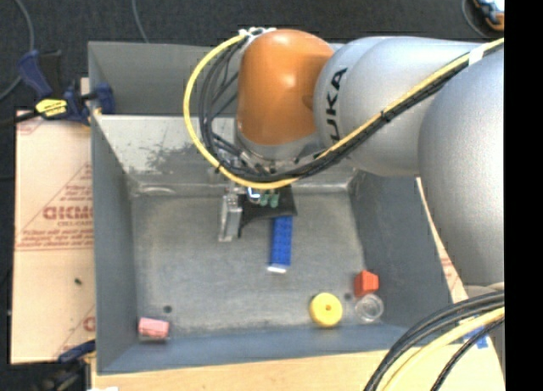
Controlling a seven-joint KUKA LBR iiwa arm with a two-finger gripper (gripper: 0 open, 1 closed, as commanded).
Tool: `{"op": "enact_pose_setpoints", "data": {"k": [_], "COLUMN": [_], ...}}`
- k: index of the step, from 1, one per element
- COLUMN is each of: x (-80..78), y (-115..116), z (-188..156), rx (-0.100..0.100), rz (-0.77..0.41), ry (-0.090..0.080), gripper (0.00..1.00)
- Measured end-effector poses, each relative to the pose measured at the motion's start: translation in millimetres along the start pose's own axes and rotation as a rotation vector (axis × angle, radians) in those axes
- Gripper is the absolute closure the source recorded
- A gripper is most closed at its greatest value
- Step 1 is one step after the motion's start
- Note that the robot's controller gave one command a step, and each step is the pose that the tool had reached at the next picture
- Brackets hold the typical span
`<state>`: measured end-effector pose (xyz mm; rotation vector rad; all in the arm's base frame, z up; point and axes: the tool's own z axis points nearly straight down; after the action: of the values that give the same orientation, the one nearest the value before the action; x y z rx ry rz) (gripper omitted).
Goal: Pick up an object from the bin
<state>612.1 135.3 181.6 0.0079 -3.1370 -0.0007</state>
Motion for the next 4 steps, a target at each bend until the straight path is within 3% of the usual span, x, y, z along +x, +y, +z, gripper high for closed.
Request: {"op": "enact_pose_setpoints", "data": {"k": [1, 3, 4], "x": [-1.5, -1.0, 11.1], "y": [-0.8, -1.5, -23.1], "z": [-5.4, -4.4, -1.4], "rx": [-0.001, -0.001, -0.001], "rz": [0.005, 0.004, 0.019], "ry": [-0.008, -0.009, -0.006], "gripper": [1.00, 1.00, 1.00]}}
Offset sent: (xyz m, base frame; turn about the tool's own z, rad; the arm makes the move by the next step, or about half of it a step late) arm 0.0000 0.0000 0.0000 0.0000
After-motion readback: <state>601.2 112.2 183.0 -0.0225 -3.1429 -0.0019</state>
